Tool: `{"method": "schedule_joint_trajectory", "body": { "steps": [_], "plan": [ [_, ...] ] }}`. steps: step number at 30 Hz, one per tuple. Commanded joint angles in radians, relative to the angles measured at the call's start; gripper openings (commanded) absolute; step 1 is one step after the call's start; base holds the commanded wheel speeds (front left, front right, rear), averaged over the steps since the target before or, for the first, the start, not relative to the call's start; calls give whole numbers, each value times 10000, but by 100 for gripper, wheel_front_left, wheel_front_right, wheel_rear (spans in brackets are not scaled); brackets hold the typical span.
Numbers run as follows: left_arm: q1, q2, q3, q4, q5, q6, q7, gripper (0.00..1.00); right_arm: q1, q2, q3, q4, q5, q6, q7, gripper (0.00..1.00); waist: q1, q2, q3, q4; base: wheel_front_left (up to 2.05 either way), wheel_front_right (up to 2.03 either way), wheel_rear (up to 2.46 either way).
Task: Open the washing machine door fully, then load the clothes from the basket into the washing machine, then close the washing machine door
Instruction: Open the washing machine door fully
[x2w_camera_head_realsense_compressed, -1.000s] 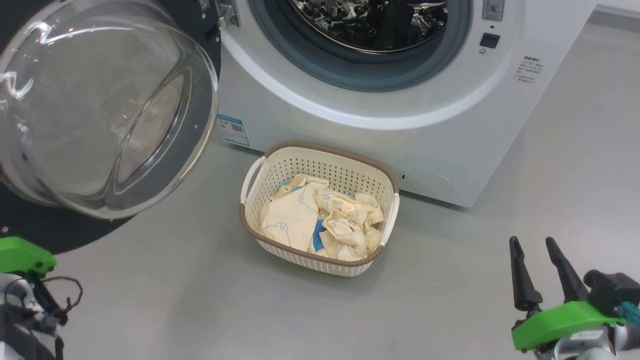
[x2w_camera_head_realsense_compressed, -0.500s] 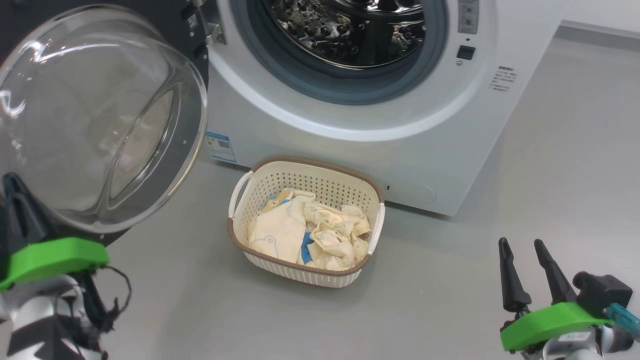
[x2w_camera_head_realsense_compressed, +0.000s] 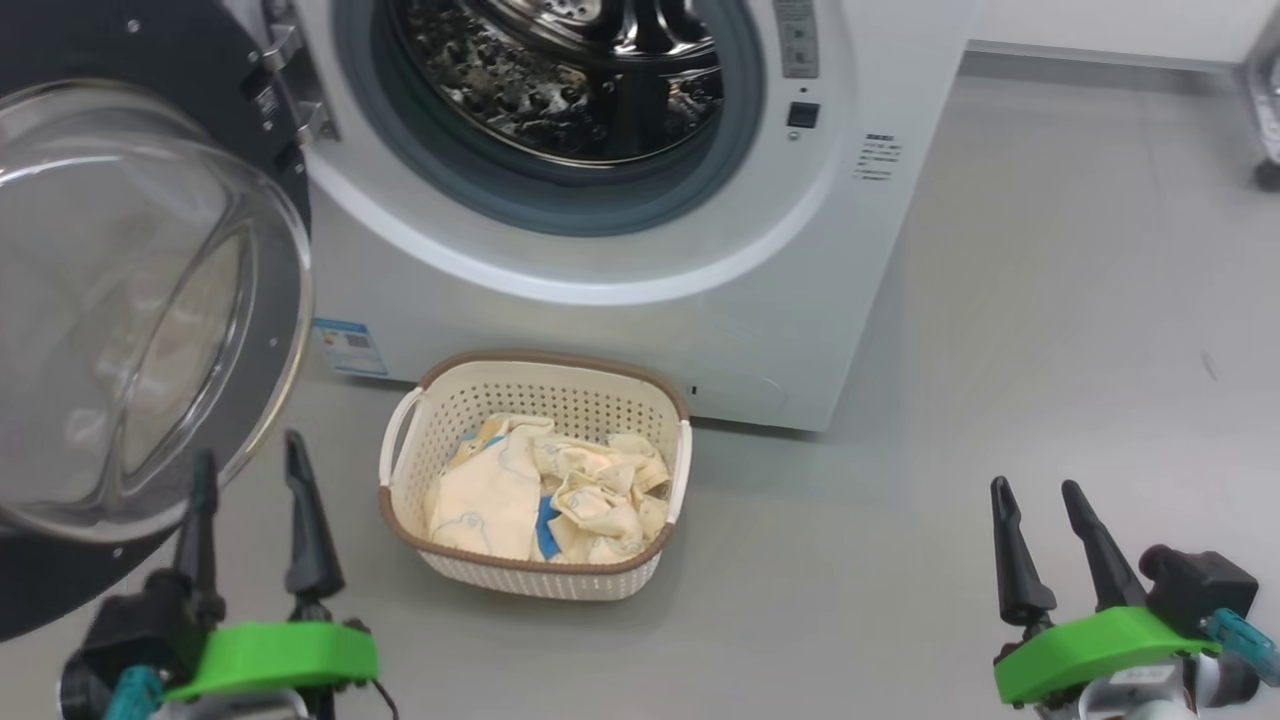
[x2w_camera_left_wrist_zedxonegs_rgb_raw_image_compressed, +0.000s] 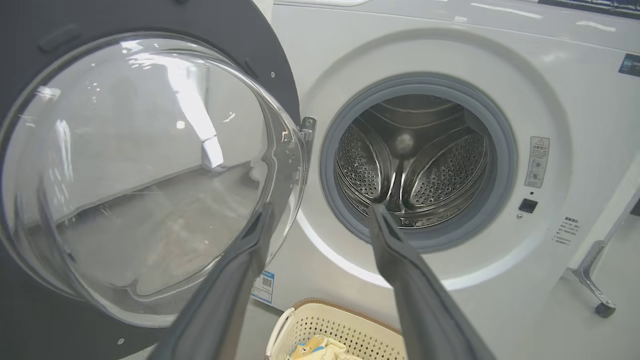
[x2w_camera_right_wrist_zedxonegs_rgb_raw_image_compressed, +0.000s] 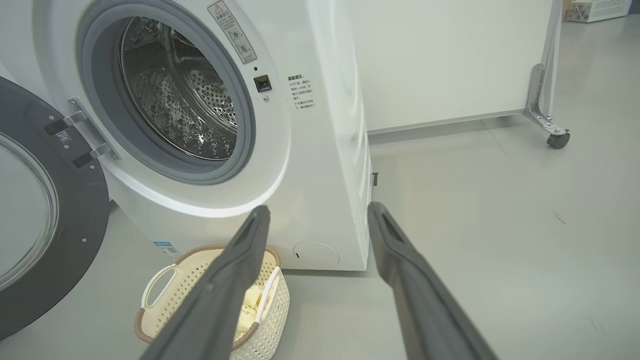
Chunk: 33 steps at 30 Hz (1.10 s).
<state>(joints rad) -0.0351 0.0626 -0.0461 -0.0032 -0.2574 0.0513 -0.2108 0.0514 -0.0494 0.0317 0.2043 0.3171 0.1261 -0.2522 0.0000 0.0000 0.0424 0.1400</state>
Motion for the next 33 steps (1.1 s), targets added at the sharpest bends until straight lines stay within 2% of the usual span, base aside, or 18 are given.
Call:
{"method": "schedule_joint_trajectory", "body": {
  "steps": [1, 8, 13, 17, 33],
  "plan": [
    [-146, 163, 227, -343, 153, -59, 18, 100, -375, -50, 187, -334, 18, 46, -95, 100, 0, 0, -106, -238, 0, 0, 0],
    [657, 306, -348, -58, 249, -519, -56, 100, -245, -35, 149, -443, -120, 46, -95, 100, 0, 0, -294, -966, 0, 0, 0],
    [1127, 362, -494, 499, 366, -534, -228, 100, -123, -29, 121, -576, -258, 46, -95, 100, 0, 0, -311, -1391, 0, 0, 0],
    [1267, 313, -510, 671, 351, -716, -453, 100, -19, -26, 101, -653, -327, 46, -95, 100, 0, 0, -315, -1620, 0, 0, 0],
    [1943, -99, 883, 311, 329, -1258, -508, 100, 184, -15, 60, -739, -395, 46, -95, 100, 0, 0, -315, -1954, 0, 0, 0]
  ]
}}
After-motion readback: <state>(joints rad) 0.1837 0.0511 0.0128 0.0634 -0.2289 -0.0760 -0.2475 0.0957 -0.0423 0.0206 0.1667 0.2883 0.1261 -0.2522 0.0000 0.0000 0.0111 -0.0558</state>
